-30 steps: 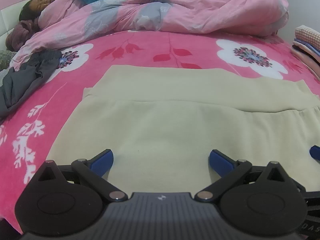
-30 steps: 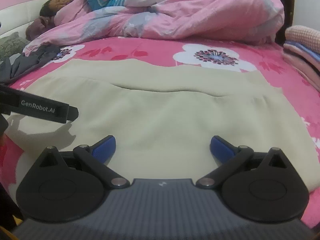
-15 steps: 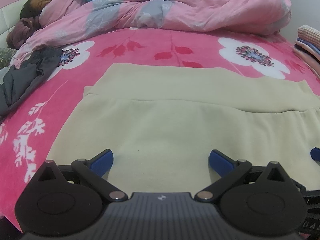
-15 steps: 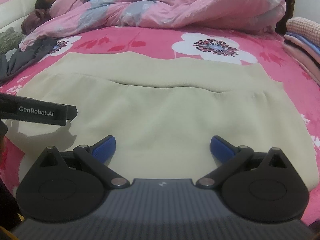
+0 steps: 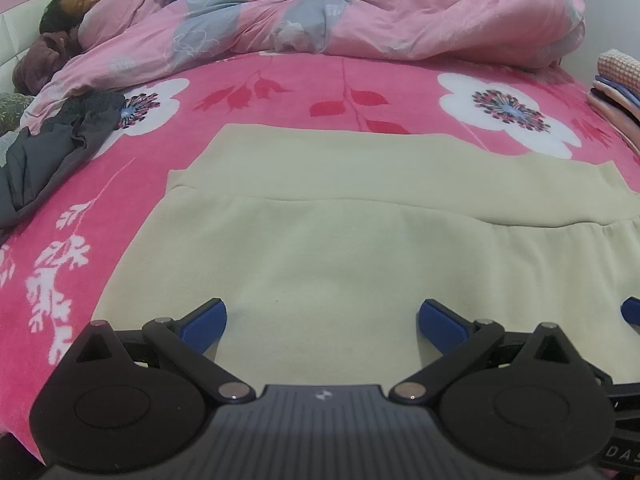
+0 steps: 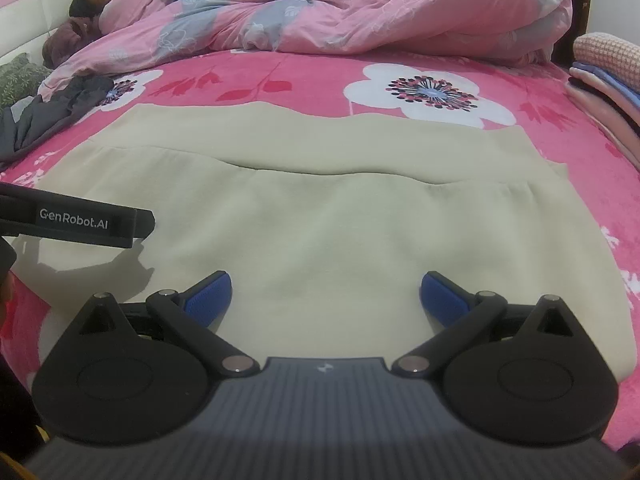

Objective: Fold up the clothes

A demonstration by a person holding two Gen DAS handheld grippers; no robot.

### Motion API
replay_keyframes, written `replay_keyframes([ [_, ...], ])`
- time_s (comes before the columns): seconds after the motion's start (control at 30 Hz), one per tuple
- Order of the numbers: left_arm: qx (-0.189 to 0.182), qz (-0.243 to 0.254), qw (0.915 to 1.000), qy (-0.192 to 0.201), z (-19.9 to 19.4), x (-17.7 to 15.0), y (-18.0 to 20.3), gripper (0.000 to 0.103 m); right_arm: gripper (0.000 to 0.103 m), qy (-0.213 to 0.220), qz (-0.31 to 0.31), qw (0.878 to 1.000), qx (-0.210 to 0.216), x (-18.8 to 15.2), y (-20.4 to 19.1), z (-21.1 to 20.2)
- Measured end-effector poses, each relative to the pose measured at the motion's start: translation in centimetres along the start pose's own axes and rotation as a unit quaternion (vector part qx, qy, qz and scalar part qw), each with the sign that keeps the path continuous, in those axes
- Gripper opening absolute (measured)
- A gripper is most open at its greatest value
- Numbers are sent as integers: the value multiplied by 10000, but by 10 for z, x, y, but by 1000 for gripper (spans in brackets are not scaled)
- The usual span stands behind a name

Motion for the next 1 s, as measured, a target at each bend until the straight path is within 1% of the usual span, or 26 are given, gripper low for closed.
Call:
replay_keyframes([
  [0.3, 2, 1, 10000, -46, 0, 1, 0, 103, 102, -63, -86, 9999, 93, 1, 2, 0],
  [0.57, 103, -19, 9997, -235, -3, 0, 1, 103, 102, -41, -145, 9998, 165, 0, 4, 2],
  [0.73, 120, -53, 9996, -255, -3, 0, 2, 103, 102, -49, -157, 9998, 119, 2, 3, -3],
  [0.83, 125, -58, 9996, -262, -3, 0, 2, 103, 102, 174, -181, 9997, 79, 8, 5, -15],
  [0.93, 135, -68, 9995, -280, -3, 1, 2, 103, 102, 482, -167, 9987, -28, 23, 10, -22],
  [1.0, 136, -77, 9995, -290, -3, 1, 2, 103, 102, 590, -141, 9981, -97, 36, 13, -19],
])
Point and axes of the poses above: each gripper's, at about its wrist camera, not at the fingertips, and z roughly the way its jaws point, y to its right, x to its top, the point moved 2 cm from there along z, roughly the way its jaws point, and after that the axes turned 4 degrees about z, right-handed, at the moved point
